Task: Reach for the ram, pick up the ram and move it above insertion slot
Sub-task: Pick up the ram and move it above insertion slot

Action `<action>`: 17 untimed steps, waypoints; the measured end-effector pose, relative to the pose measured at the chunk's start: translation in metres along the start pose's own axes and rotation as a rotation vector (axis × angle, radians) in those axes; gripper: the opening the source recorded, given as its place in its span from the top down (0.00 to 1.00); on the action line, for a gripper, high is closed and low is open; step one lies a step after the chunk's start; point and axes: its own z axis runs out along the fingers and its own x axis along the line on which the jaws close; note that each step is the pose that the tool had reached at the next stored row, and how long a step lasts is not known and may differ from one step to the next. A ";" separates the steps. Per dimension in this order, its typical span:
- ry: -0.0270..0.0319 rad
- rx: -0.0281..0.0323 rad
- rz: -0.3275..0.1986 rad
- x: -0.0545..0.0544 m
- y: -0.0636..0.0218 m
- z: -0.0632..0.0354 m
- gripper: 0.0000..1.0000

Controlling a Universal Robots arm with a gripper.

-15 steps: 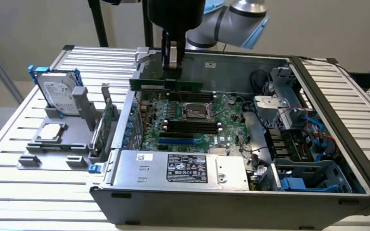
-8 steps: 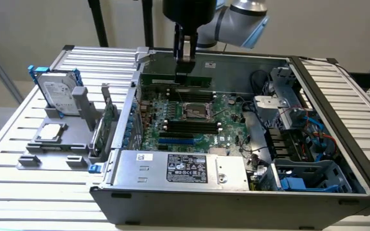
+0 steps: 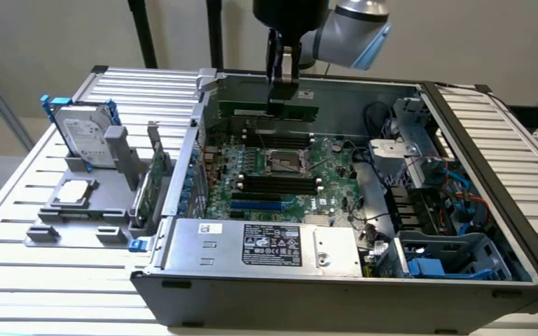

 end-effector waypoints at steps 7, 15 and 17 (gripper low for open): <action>-0.0005 0.0012 0.014 -0.005 -0.0110 0.0015 0.87; -0.0003 0.0099 0.018 -0.016 -0.0191 0.0028 0.87; 0.0005 0.0134 0.020 -0.018 -0.0203 0.0033 0.87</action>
